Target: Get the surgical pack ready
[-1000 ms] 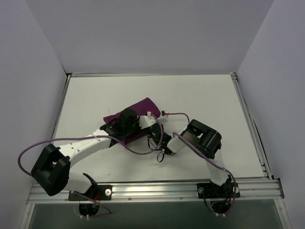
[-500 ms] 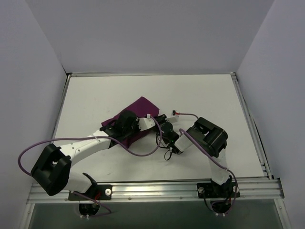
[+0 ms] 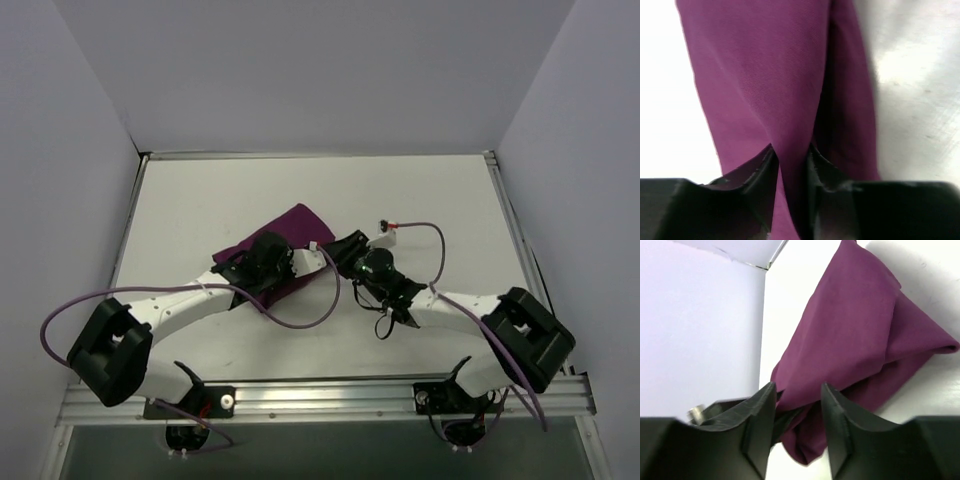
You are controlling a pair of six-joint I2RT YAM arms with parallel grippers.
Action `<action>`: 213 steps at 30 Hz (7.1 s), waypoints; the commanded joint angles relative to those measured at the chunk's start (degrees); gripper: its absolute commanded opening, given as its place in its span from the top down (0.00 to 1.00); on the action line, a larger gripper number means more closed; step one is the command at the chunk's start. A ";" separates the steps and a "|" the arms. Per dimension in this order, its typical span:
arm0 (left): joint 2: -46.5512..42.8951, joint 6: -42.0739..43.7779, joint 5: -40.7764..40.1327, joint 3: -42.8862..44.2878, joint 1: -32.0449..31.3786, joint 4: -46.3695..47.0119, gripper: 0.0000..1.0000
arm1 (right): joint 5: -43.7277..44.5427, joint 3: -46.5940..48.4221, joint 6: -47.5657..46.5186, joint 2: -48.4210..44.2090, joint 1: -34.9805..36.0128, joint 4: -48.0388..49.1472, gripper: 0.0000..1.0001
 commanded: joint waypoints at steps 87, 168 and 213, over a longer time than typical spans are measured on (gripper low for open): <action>1.67 -16.45 30.25 9.88 51.41 -18.71 0.41 | -40.92 30.78 -41.89 25.57 -28.81 -22.08 1.00; -1.67 -7.92 26.73 4.78 51.49 -17.57 0.40 | 35.80 59.96 -52.70 34.34 -24.25 -70.77 0.41; -1.23 -7.84 28.84 5.13 51.49 -16.95 0.39 | 28.15 46.85 -59.30 11.59 -11.88 -89.75 0.20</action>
